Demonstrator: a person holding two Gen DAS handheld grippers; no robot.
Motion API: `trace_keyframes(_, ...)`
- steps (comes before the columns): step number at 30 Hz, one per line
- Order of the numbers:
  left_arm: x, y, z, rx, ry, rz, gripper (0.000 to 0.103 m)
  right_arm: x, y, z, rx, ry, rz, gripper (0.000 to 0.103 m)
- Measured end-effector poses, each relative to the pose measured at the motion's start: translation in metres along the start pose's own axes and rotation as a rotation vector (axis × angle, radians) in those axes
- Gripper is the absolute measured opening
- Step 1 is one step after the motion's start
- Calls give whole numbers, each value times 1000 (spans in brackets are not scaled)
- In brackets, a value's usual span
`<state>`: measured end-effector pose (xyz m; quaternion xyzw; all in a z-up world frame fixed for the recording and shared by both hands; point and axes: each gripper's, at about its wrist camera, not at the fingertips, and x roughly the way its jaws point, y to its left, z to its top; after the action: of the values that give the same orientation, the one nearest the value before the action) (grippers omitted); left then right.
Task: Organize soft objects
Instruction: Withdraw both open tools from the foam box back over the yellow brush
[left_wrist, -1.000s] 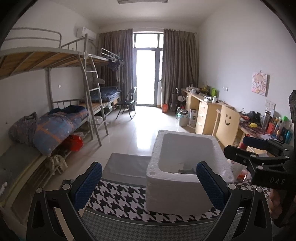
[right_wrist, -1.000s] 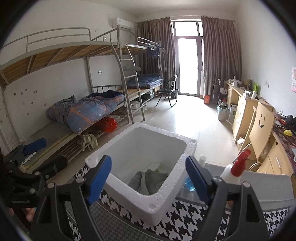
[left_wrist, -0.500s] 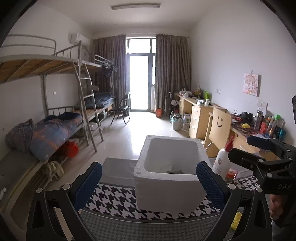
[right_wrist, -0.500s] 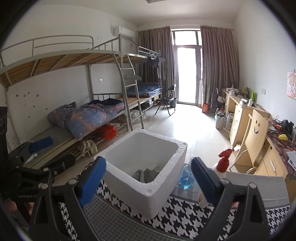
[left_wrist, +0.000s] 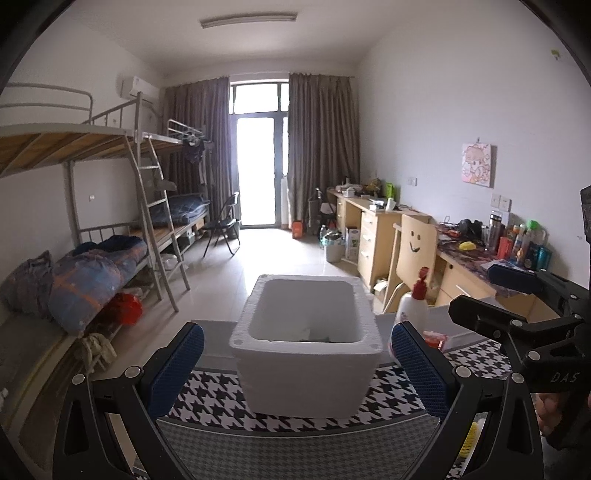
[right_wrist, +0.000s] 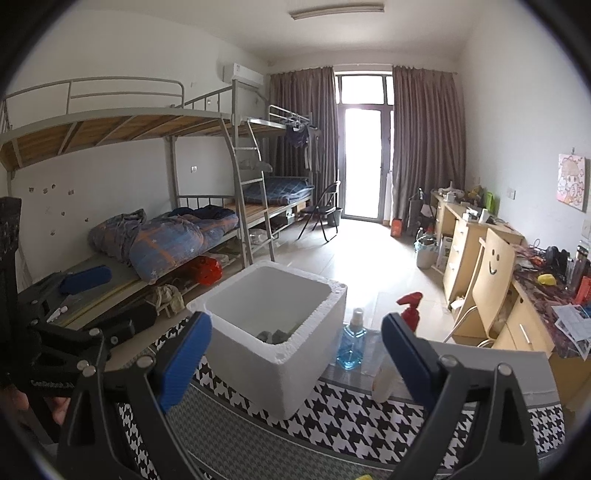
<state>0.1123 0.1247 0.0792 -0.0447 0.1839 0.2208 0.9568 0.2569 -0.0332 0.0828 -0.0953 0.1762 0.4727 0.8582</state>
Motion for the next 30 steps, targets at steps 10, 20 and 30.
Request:
trace_keyframes(10, -8, -10, -3, 2, -9, -52, 102, -27, -9, -12, 18, -26, -38, 95)
trace_keyframes(20, -18, -25, -11, 15, -14, -94, 102, -49, -19, -26, 32, -52, -75, 96)
trace_keyframes(30, -35, -42, -18, 29, -54, -137, 102, -69, -23, -42, 42, -73, -104, 96)
